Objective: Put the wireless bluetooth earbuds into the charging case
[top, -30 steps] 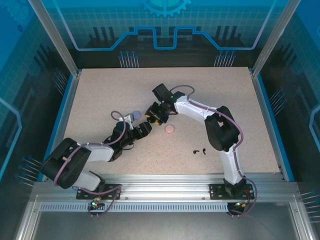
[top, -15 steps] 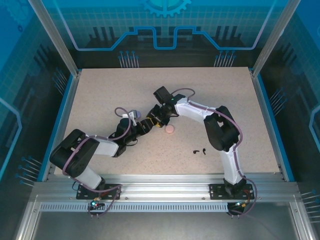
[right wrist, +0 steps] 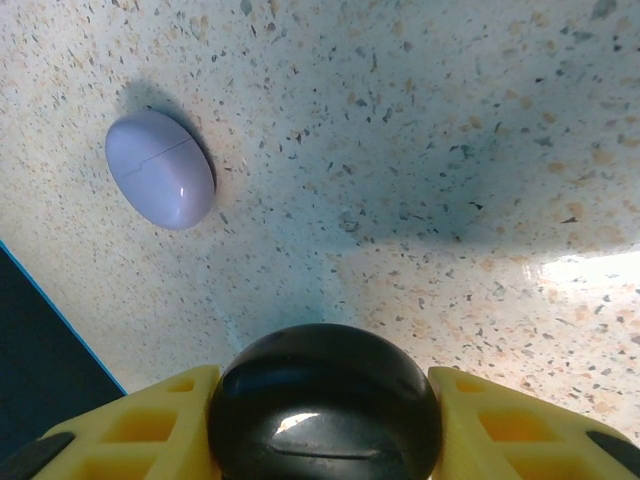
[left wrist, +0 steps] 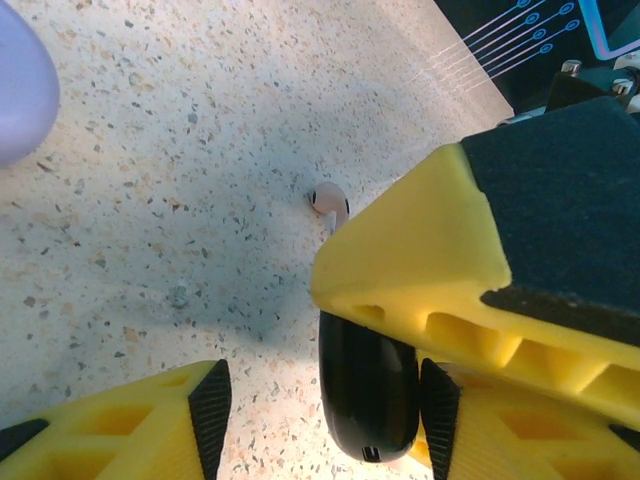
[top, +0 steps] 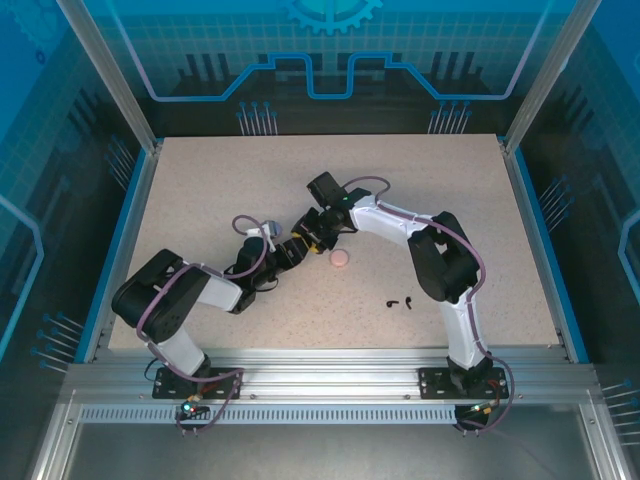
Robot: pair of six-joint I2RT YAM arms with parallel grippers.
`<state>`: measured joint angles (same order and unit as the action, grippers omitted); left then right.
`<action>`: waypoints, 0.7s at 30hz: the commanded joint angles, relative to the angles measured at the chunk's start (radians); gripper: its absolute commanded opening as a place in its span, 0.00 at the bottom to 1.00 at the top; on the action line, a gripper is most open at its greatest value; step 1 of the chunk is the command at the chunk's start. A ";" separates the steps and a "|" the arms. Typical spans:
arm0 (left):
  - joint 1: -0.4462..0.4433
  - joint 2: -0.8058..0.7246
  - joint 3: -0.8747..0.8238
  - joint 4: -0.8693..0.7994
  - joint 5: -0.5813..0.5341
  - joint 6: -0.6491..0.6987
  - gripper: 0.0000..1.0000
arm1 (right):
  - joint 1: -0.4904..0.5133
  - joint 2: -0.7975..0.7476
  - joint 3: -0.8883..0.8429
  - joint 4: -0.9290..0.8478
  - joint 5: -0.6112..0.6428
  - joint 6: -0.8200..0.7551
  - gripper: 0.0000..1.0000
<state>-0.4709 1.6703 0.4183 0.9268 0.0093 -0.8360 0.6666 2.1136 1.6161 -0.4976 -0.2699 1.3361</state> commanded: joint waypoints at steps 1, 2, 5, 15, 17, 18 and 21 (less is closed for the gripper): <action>-0.008 0.009 0.020 0.062 -0.040 -0.009 0.52 | -0.002 -0.035 -0.008 0.008 -0.021 0.016 0.44; -0.008 0.011 0.019 0.066 -0.047 -0.013 0.50 | -0.002 -0.035 -0.008 0.008 -0.022 0.016 0.44; -0.008 0.017 0.026 0.080 -0.056 -0.021 0.43 | -0.001 -0.035 -0.010 0.010 -0.026 0.017 0.44; -0.012 0.043 0.051 0.097 -0.067 -0.031 0.45 | -0.001 -0.040 -0.023 0.021 -0.034 0.022 0.43; -0.011 0.050 0.053 0.103 -0.071 -0.034 0.46 | 0.000 -0.040 -0.024 0.023 -0.037 0.022 0.43; -0.013 0.053 0.053 0.110 -0.072 -0.037 0.46 | 0.001 -0.040 -0.025 0.024 -0.037 0.022 0.43; -0.016 0.067 0.047 0.140 -0.092 -0.056 0.43 | 0.000 -0.039 -0.028 0.028 -0.040 0.027 0.43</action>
<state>-0.4828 1.7161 0.4374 0.9882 -0.0311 -0.8673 0.6601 2.1117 1.6016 -0.4526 -0.2703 1.3521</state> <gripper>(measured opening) 0.440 0.450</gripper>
